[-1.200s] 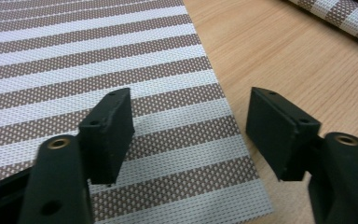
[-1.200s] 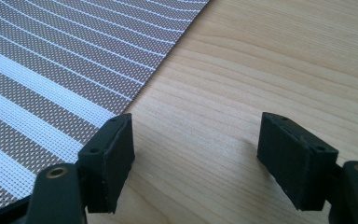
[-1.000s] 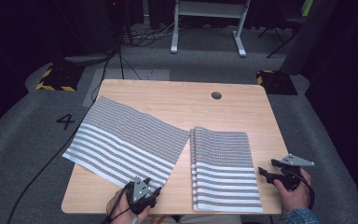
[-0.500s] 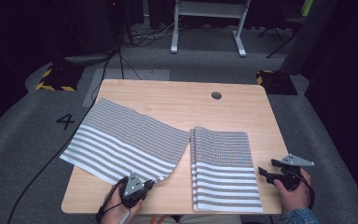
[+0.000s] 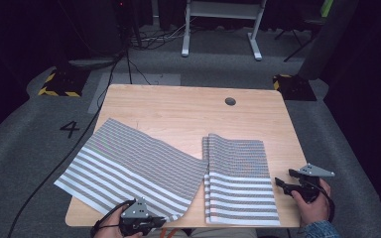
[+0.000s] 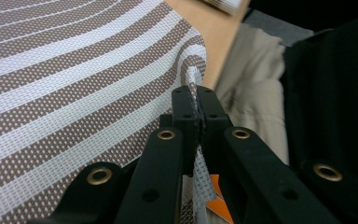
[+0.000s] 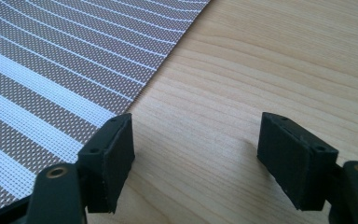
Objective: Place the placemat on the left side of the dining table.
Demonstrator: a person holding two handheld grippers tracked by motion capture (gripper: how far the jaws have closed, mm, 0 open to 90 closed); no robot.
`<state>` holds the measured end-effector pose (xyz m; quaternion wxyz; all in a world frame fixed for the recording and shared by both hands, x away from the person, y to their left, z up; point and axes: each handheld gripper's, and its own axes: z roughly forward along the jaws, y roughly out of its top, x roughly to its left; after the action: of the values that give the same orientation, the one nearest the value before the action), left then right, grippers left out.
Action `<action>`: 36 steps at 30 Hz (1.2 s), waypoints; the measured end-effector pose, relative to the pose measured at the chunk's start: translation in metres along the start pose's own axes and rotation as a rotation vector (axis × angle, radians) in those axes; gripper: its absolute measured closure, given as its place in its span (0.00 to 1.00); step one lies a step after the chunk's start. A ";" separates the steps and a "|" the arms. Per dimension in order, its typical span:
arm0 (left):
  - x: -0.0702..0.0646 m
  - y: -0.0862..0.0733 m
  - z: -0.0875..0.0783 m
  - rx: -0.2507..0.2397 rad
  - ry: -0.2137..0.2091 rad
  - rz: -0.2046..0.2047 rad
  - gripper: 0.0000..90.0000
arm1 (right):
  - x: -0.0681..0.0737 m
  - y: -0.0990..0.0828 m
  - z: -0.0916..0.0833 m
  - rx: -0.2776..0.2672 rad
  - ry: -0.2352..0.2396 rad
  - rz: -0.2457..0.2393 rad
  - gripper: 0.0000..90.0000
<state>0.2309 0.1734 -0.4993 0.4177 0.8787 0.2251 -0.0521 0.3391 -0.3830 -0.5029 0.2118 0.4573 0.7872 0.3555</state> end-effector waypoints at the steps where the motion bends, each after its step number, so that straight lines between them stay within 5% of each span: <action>1: 0.000 -0.002 -0.001 -0.005 -0.013 0.002 0.98 | 0.000 0.000 0.000 0.000 0.000 0.000 0.30; 4: 0.002 -0.003 -0.003 -0.040 -0.035 -0.012 0.94 | 0.000 0.000 0.000 0.000 0.000 0.000 0.30; 7: 0.000 -0.001 -0.005 -0.100 -0.024 -0.047 0.52 | 0.000 0.000 0.000 0.000 0.000 0.000 0.30; 9: -0.002 0.002 -0.012 -0.124 0.014 -0.048 0.44 | 0.000 0.000 0.000 0.000 0.000 0.000 0.30; 13: 0.001 0.009 -0.036 -0.205 0.157 -0.104 0.39 | 0.000 0.000 0.000 0.000 0.000 0.001 0.30; 17: 0.022 0.014 -0.061 -0.261 0.453 -0.228 0.40 | 0.000 0.000 0.000 0.000 0.000 0.001 0.30; 20: 0.044 0.017 -0.074 -0.341 0.623 -0.338 0.40 | 0.000 0.000 0.000 0.000 0.000 0.001 0.30; 28: 0.109 0.020 -0.080 -0.363 0.834 -0.494 0.39 | 0.000 0.000 0.000 0.000 -0.002 -0.001 0.30; 32: 0.134 0.019 -0.071 -0.331 0.848 -0.551 0.39 | 0.000 0.000 0.000 0.000 -0.002 -0.003 0.30; 36: 0.150 0.020 -0.060 -0.310 0.908 -0.558 0.39 | 0.000 0.000 0.000 -0.001 -0.001 -0.004 0.30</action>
<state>0.3681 0.2603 -0.4881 0.3733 0.6482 0.6119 0.2570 0.3390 -0.3828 -0.5029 0.2131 0.4558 0.7879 0.3550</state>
